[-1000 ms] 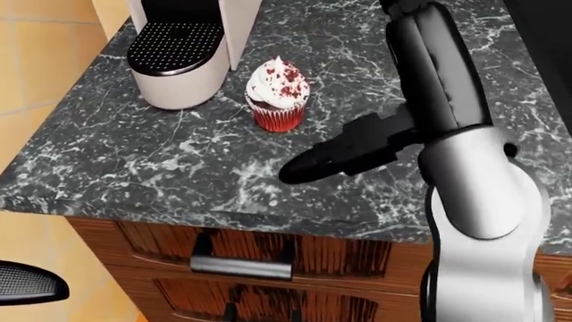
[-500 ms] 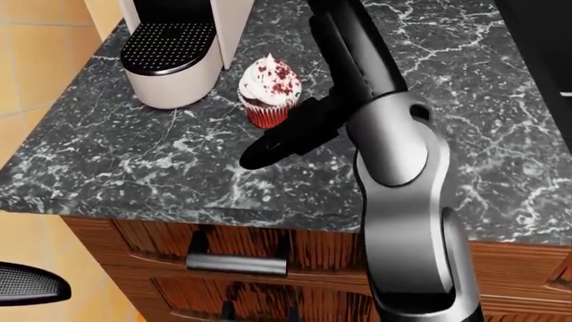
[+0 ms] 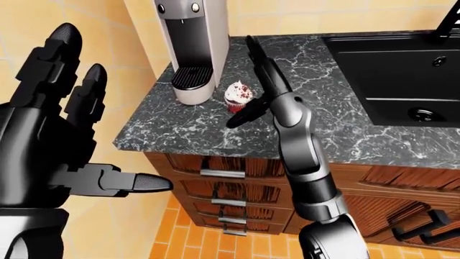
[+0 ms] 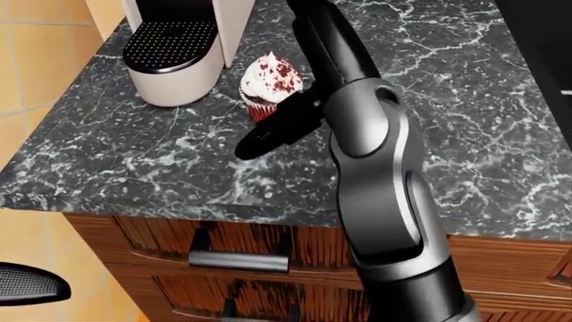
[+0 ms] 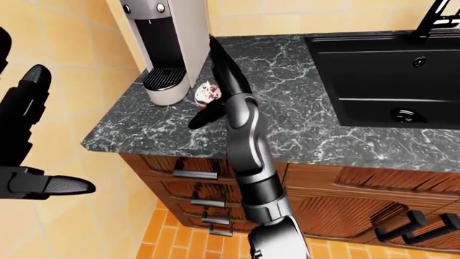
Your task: Pick up the bowl with cake and place it on the tray. Pick up the cupcake and place it on the tray.
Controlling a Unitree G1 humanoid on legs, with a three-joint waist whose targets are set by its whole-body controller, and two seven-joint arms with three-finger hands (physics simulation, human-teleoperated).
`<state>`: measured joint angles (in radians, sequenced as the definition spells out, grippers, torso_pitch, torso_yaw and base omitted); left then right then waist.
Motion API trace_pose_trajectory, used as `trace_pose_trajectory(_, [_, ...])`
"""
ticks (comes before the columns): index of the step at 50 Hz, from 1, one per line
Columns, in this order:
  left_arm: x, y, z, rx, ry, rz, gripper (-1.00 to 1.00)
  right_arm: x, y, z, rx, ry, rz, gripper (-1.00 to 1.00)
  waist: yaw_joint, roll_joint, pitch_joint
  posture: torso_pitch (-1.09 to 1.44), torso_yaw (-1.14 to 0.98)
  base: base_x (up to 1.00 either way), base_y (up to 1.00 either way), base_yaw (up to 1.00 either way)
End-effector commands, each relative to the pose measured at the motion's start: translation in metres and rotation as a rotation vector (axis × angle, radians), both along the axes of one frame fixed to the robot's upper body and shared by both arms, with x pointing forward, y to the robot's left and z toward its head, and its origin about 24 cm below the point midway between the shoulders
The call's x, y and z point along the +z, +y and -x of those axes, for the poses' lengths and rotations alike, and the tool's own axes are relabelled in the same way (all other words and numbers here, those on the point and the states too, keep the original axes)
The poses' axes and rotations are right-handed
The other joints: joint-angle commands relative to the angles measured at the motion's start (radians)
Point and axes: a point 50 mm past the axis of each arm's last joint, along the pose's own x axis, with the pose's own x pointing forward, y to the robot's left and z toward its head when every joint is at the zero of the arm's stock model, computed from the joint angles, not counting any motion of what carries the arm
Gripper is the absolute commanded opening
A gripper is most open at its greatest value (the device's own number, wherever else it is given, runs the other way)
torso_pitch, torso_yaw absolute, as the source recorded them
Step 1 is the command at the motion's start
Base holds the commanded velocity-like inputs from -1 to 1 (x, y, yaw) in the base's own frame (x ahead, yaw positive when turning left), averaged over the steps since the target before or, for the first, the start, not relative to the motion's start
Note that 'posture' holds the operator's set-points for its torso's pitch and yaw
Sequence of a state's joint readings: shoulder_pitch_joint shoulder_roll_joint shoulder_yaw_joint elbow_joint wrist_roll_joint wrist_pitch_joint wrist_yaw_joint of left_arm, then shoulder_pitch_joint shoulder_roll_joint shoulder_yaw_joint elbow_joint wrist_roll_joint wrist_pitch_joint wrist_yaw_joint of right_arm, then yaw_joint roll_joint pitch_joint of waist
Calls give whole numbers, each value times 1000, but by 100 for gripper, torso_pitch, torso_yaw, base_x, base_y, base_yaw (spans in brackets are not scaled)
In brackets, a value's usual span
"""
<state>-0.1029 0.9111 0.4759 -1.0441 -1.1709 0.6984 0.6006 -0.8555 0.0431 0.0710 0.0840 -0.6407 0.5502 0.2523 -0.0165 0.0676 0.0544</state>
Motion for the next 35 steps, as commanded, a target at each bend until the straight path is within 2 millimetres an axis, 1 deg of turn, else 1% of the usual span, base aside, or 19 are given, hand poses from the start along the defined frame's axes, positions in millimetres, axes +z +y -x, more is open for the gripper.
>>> trace_pose_trajectory(1, [9,2,3,16,-61,-5,100,20,3,2,11,-98,-10,100,0,5,-22,0,0,0,0,0])
trace_pose_trajectory(8, [8,2,2,17,-60,-6,100,15,5,-4,4,-81,5,100,0,5,-23,0,0,0,0,0])
trace_pose_trajectory(21, [8,2,2,16,-61,-4,100,13,8,-10,5,-63,7,100,0,4,-23,0,0,0,0,0])
trace_pose_trajectory(25, [7,2,2,15,-60,-4,100,7,11,-12,9,-53,13,100,0,4,-23,0,0,0,0,0])
trace_pose_trajectory(35, [6,2,2,17,-59,-4,100,-1,12,-13,22,-28,27,100,1,4,-24,0,0,0,0,0])
